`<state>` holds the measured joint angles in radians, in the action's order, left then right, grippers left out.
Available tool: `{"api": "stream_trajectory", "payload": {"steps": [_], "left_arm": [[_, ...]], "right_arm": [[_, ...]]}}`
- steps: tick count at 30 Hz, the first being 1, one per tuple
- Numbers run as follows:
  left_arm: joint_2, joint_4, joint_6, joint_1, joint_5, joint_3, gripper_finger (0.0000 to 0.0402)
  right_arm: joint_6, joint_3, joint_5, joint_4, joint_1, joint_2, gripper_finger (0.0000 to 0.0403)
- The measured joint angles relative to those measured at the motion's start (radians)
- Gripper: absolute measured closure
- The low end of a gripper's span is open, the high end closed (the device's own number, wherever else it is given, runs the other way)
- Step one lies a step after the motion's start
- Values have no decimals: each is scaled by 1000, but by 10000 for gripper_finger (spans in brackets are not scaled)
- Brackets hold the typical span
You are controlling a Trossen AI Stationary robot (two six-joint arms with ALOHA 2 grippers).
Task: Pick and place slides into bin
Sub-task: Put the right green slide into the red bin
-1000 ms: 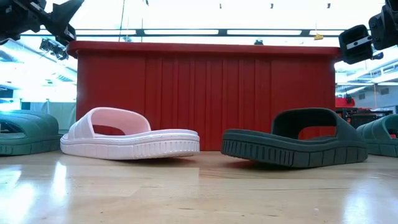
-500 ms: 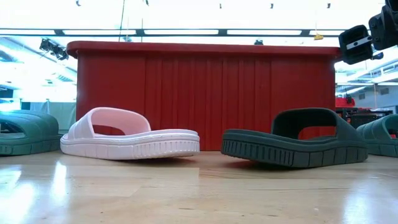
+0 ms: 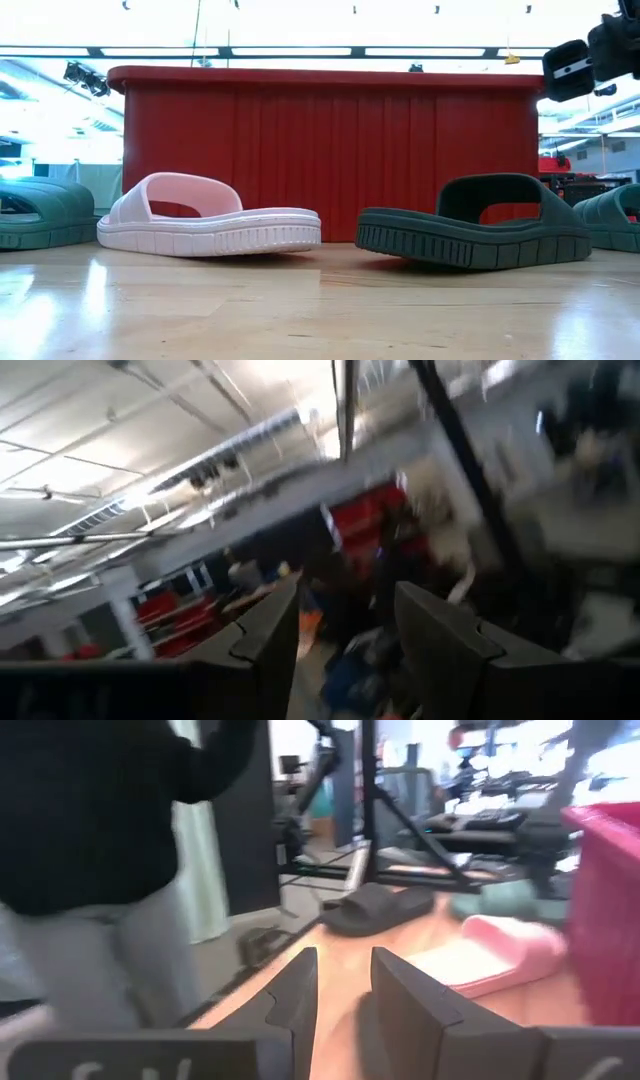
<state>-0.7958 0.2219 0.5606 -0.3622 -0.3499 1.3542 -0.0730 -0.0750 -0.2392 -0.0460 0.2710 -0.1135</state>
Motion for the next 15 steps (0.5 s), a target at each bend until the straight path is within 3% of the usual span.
{"api": "stream_trajectory", "payload": {"steps": [4, 6, 8, 11, 15], "left_arm": [[-131, 24, 1, 0, -73, 127, 230], [-179, 21, 1, 0, -116, 171, 230], [-217, 22, -13, 0, -154, 198, 230], [-254, 23, -71, 0, -180, 212, 230], [-285, 23, -168, 0, -182, 212, 230]], "right_arm": [[-59, -1, 77, -47, -1, -1, 300], [-170, -39, 160, -88, -2, -2, 300], [-293, -109, 180, -123, -2, -6, 300], [-377, -263, 100, -124, 19, -61, 300], [-376, -528, -32, -123, 72, -241, 300]]}}
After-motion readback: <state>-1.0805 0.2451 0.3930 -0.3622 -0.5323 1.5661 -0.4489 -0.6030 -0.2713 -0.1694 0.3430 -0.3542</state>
